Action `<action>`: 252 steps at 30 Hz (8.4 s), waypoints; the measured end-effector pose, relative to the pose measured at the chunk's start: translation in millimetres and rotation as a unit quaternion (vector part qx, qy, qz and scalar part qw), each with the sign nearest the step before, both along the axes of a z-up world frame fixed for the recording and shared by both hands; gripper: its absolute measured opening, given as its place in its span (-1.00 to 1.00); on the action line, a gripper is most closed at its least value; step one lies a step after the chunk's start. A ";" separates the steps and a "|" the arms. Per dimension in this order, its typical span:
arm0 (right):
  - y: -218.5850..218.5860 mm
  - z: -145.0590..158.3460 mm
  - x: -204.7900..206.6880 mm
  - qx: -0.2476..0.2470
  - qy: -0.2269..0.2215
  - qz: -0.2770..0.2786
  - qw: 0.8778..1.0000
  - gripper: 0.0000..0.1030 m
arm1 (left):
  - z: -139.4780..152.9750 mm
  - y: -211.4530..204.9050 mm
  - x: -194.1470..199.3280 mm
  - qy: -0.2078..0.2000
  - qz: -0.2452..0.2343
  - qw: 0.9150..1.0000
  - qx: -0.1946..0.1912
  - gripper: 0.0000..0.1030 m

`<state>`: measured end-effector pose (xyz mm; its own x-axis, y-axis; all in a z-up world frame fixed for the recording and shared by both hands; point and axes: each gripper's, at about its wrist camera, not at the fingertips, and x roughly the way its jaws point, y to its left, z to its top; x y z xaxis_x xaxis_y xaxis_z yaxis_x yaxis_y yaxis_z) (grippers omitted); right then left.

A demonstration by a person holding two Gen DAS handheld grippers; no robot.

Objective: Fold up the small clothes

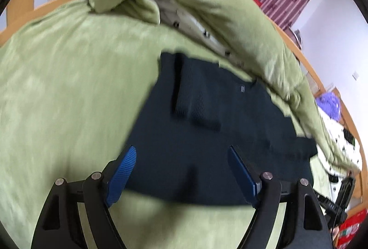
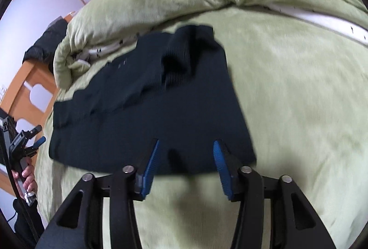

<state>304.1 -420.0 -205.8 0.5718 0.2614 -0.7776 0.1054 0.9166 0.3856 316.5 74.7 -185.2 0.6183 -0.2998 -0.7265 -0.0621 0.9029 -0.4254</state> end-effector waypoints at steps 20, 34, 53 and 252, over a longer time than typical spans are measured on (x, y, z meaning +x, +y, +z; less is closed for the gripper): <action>-15.7 -57.9 28.4 0.128 -0.022 -0.124 0.984 0.37 | -70.7 5.4 34.0 0.015 0.055 0.986 -0.157 0.34; 0.0 -22.4 8.4 0.154 -0.028 -0.097 0.983 -0.78 | -44.5 13.3 -29.7 0.026 0.038 0.988 -0.148 -0.80; -2.3 -28.4 -200.5 0.114 0.048 -0.053 0.991 -0.41 | -38.1 46.3 -197.2 0.060 0.027 0.995 -0.070 0.02; 255.3 -26.4 -104.4 -0.245 -0.016 0.050 0.968 0.38 | -53.0 63.3 -205.7 0.064 -0.039 0.993 -0.095 0.32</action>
<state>199.6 -164.7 -232.2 0.5883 -0.0785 -0.8048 0.0010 0.9954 -0.0963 110.8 138.0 -238.1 0.4939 -0.4820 -0.7237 -0.0603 0.8113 -0.5815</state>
